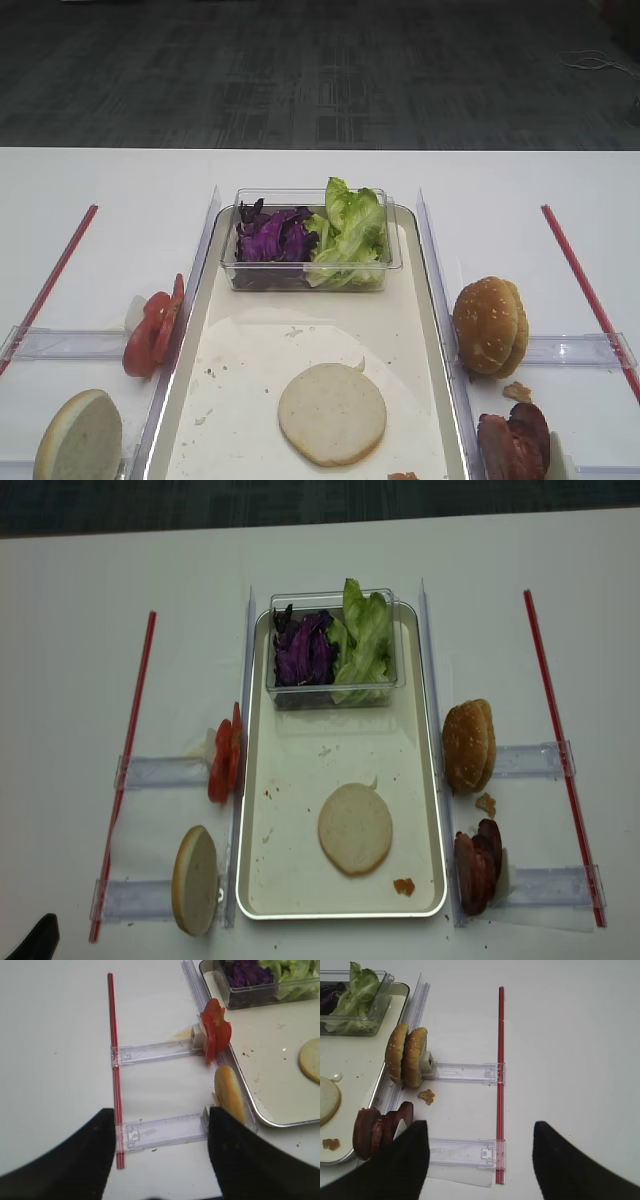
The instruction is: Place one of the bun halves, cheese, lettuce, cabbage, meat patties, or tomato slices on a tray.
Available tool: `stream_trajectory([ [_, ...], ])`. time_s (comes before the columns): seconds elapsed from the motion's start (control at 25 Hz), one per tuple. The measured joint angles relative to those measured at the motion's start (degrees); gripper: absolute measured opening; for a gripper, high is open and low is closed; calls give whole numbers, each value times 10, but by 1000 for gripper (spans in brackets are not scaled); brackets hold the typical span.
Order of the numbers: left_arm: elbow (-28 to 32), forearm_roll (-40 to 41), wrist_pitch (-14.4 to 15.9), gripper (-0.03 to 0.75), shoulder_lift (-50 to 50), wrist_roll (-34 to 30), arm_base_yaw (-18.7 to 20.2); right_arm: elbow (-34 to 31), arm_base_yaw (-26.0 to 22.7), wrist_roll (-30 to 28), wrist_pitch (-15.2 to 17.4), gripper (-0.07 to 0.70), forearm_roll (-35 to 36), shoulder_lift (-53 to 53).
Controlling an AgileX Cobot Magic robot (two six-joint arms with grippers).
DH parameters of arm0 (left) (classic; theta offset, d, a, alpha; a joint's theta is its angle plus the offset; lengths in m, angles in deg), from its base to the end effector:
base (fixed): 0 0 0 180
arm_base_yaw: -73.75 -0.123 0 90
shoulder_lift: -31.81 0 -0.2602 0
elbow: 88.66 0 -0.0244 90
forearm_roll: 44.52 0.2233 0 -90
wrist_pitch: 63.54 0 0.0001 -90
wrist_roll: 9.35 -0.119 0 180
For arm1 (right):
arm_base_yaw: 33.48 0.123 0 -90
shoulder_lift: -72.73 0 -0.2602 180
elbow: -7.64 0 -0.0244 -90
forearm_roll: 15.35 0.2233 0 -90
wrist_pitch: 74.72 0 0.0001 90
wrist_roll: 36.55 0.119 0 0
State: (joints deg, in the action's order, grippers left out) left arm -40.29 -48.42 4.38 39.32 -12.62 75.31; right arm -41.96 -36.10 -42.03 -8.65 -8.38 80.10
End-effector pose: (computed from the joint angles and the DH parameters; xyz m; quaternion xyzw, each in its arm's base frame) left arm 0.0117 -0.0078 0.2364 0.0407 0.8807 -0.0268 0.4712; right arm 0.0157 0.0125 0.2343 -0.0267 0.8770 0.0268 0.4791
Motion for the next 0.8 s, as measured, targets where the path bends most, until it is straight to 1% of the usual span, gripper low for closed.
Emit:
stream_trajectory([
  [0.8,0,0,0,391,0,1,0,0,0,1,0,470,0,0],
])
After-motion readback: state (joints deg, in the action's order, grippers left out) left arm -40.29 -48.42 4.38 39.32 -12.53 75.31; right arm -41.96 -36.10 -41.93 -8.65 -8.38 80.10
